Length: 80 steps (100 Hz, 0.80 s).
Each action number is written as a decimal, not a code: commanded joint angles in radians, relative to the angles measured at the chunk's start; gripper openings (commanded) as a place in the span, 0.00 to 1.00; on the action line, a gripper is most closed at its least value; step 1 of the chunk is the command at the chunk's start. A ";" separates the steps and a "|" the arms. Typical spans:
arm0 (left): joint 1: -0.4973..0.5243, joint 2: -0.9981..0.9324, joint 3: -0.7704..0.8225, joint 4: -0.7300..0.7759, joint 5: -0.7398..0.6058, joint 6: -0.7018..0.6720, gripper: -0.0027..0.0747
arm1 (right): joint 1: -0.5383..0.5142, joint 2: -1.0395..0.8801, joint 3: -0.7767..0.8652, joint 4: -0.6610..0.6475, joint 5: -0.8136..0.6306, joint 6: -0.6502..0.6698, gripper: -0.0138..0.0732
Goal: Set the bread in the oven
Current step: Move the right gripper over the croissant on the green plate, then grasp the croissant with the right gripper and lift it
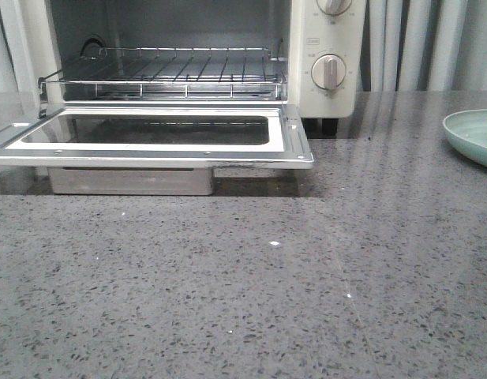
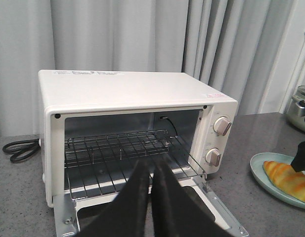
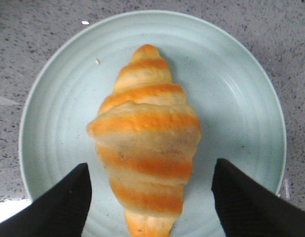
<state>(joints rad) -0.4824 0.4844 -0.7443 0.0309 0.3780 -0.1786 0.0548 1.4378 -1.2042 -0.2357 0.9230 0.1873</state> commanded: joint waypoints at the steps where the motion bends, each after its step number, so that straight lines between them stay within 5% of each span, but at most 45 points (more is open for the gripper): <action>1: 0.003 0.003 -0.033 -0.010 -0.072 -0.007 0.01 | -0.016 -0.013 -0.034 -0.003 -0.030 -0.008 0.69; 45: 0.003 0.003 -0.033 -0.010 -0.072 -0.007 0.01 | -0.018 0.099 -0.041 0.000 -0.092 -0.008 0.68; 80: 0.016 -0.006 -0.033 0.044 -0.073 -0.020 0.01 | -0.018 0.113 -0.041 -0.030 -0.092 -0.008 0.17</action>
<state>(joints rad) -0.4788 0.4771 -0.7443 0.0540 0.3803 -0.1810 0.0447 1.5792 -1.2141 -0.2321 0.8662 0.1873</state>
